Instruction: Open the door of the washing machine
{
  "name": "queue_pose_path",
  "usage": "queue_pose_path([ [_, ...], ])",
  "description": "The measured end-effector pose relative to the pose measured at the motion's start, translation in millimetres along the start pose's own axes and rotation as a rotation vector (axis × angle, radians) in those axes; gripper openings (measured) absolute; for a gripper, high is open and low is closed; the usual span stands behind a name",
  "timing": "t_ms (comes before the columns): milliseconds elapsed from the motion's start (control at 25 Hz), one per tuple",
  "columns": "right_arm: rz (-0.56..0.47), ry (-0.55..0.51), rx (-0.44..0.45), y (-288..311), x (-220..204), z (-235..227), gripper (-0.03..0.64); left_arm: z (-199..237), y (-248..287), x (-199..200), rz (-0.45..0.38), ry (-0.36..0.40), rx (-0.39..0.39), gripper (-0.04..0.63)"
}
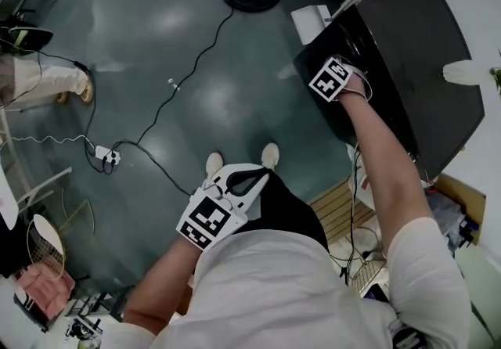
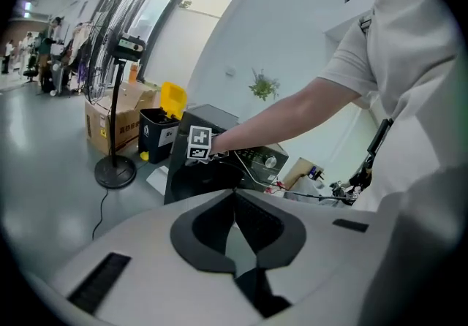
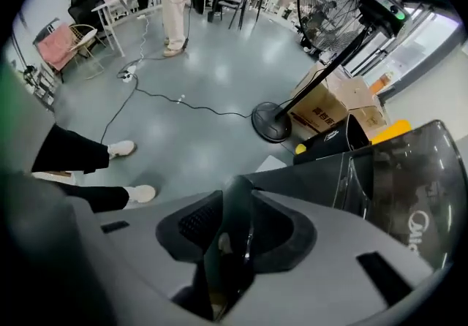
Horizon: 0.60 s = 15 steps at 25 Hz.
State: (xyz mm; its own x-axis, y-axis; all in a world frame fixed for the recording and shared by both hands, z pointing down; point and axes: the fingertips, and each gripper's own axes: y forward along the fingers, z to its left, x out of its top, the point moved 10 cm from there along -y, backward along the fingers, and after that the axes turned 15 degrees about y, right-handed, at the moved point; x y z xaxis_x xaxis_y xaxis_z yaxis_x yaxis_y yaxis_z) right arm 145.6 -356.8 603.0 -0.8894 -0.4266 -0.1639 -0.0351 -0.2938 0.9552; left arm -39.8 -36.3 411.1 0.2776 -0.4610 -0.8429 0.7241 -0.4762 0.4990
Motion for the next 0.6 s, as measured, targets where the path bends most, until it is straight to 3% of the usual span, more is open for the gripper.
queue_pose_path([
  [320, 0.147, -0.082, -0.036, 62, 7, -12, 0.131, 1, 9, -10, -0.006, -0.082, 0.028, 0.018],
  [600, 0.221, -0.053, -0.061, 83, 10, -17, 0.095, 7, 10, -9, -0.008, -0.106, 0.037, 0.018],
])
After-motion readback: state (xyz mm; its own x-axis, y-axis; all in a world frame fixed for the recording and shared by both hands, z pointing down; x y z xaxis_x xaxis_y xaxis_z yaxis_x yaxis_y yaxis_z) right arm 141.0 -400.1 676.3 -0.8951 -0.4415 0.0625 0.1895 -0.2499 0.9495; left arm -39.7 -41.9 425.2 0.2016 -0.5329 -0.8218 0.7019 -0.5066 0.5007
